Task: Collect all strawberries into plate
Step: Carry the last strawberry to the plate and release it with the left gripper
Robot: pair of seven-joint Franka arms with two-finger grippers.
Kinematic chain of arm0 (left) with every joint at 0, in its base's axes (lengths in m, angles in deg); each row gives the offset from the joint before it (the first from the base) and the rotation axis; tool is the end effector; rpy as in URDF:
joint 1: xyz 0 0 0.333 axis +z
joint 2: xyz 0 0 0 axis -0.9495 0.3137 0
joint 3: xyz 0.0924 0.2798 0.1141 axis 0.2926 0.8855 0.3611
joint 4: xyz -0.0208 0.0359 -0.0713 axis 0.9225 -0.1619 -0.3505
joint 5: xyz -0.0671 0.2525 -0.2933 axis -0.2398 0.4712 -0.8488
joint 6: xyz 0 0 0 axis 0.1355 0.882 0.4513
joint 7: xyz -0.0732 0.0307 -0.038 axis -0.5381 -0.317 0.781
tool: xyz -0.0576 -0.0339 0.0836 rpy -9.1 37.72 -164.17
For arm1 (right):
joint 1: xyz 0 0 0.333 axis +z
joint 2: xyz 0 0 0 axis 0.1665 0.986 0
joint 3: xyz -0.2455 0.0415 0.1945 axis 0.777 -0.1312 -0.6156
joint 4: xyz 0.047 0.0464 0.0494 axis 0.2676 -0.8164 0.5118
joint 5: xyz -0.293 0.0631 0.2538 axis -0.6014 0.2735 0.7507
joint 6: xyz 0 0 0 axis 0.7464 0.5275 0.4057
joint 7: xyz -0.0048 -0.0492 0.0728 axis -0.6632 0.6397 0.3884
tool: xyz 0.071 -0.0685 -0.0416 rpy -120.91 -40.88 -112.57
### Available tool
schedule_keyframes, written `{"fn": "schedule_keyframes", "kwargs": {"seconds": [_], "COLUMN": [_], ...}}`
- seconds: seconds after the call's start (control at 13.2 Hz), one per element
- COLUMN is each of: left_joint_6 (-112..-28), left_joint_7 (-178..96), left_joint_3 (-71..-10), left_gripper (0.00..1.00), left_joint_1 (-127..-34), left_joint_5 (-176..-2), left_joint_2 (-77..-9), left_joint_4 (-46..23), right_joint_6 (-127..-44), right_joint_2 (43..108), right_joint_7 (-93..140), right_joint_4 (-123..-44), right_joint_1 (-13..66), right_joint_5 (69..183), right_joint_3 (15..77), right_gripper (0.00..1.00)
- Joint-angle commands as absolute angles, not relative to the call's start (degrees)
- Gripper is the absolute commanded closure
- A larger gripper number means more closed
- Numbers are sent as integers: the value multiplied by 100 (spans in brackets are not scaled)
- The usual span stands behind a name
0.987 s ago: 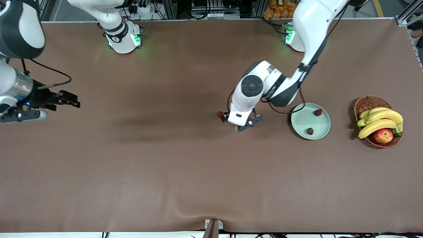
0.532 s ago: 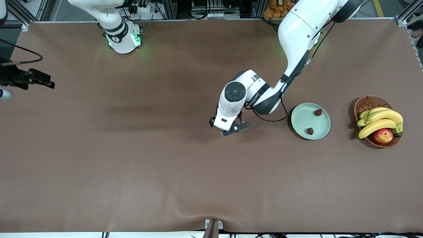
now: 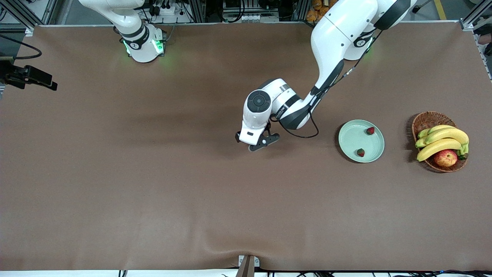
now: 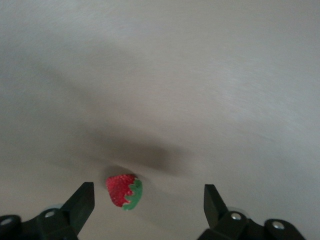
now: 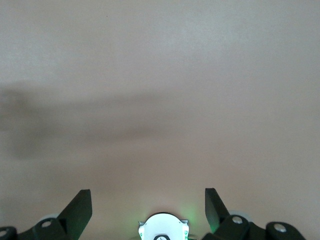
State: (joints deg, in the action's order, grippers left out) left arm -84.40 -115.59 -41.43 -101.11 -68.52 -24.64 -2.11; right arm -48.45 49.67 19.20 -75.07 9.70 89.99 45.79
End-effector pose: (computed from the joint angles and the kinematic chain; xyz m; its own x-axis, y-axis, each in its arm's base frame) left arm 0.4902 -0.5007 0.2068 0.8659 0.4933 -0.0835 0.4961 -0.8681 0.0169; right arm 0.5177 -0.0451 0.6287 0.9840 -0.0737 -0.1622 -0.0793 -0.9964 -0.0284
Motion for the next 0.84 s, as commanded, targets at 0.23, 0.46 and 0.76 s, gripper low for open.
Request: {"fn": "schedule_keyframes", "kwargs": {"seconds": [0.23,0.46,0.76], "left_joint_6": [-8194,-8072,-8071], "left_joint_7": [-14305,-15272,-15583], "left_joint_3": [-4009,-3966,-3965], "left_gripper": [9,9,18], "left_joint_1": [-10151,-10449,-10467], "left_joint_5": [-6493,-6379,-6264], "left_joint_2": [-2462,-2454,-2436], "left_joint_4": [-390,-531,-540], "right_joint_6": [-4780,-4745,-4797], "right_joint_2": [4849,4814,4953], "right_joint_7": [1897,1959,2355], "right_joint_4": [-7496,-7435,-7022], "right_joint_1": [923,958,941], "right_joint_5": [8963,8955,8937], "right_joint_3": [4534,4516,4534], "right_gripper": [0,0,0]}}
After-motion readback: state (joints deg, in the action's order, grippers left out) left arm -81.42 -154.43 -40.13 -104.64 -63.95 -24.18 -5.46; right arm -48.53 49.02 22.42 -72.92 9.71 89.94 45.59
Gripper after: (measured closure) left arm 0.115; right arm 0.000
